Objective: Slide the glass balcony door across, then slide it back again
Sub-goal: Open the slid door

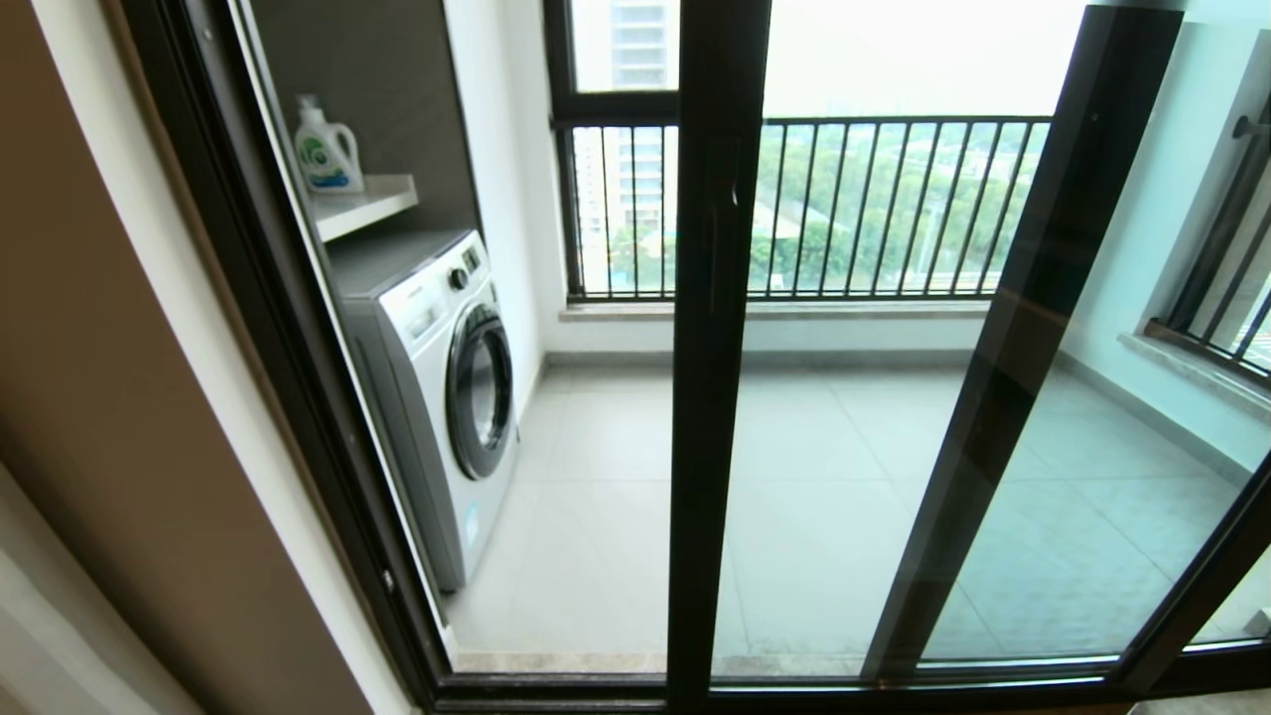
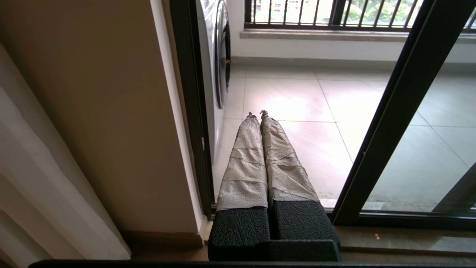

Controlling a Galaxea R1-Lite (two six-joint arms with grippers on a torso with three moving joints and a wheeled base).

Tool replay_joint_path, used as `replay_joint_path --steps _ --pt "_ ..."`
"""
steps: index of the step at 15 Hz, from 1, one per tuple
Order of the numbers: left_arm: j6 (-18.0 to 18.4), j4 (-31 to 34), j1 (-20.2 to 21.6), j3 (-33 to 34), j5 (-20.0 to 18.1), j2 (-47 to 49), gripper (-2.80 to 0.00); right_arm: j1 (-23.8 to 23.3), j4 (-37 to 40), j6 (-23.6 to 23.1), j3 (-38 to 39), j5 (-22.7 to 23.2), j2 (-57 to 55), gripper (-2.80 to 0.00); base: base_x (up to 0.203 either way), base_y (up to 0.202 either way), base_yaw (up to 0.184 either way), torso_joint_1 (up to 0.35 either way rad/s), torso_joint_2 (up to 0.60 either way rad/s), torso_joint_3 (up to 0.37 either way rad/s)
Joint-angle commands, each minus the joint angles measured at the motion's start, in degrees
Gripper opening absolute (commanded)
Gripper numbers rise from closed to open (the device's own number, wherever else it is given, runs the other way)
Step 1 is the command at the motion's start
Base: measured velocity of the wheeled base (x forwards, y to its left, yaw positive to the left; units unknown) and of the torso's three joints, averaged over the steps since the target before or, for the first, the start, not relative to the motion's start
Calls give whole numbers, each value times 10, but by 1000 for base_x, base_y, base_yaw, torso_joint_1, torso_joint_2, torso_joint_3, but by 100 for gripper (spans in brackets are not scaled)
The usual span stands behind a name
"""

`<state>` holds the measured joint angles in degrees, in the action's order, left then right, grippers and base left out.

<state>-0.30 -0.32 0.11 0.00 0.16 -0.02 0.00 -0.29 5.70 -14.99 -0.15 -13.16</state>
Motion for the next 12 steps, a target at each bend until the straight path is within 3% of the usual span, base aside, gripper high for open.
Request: replay_joint_path --steps 1,4,6,9,11,12 --pt "0 0 0 0 0 2 -280 1 -20 9 -97 18 -185 -280 0 0 0 0 0 0" --pt "0 0 0 0 0 2 -280 15 -61 -24 -220 61 -357 -280 0 0 0 0 0 0" --pt "0 0 1 0 0 2 -280 58 -71 -58 -324 56 -466 -280 0 0 0 0 0 0" --pt "0 0 1 0 0 2 -280 223 -71 -79 -443 -60 -607 -280 0 0 0 0 0 0" --pt "0 0 1 0 0 2 -280 320 -82 -84 -514 -108 -687 -280 0 0 0 0 0 0" --pt "0 0 0 0 0 2 -280 348 -92 -83 -545 -120 -722 -280 0 0 0 0 0 0"
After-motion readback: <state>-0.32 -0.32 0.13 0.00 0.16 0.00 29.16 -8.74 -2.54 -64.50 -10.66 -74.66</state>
